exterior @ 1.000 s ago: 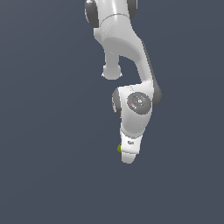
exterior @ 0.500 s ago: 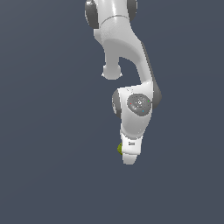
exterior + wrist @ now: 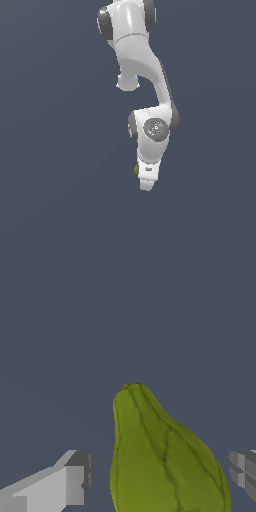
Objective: Pick up the object and move it to a goal position.
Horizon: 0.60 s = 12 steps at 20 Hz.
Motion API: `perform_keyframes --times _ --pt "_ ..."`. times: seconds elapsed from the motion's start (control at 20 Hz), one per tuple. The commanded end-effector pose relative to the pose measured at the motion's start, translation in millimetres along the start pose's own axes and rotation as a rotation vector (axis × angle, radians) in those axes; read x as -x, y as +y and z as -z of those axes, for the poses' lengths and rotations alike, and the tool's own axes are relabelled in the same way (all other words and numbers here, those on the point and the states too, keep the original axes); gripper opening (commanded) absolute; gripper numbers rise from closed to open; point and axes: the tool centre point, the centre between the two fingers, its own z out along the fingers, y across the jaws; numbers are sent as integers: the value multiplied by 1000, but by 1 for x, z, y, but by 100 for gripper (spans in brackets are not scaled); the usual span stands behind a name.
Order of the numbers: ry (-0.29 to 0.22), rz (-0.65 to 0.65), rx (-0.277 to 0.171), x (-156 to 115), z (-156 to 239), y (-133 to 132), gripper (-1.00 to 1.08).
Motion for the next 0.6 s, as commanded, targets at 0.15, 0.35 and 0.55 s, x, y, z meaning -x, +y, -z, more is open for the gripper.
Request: perform_keyframes --times 0.15,0.35,0.55 --pt "0 1 1 0 -7 2 100" --pt "0 0 2 0 -6 2 -100" --pt "0 0 2 0 -6 2 -100"
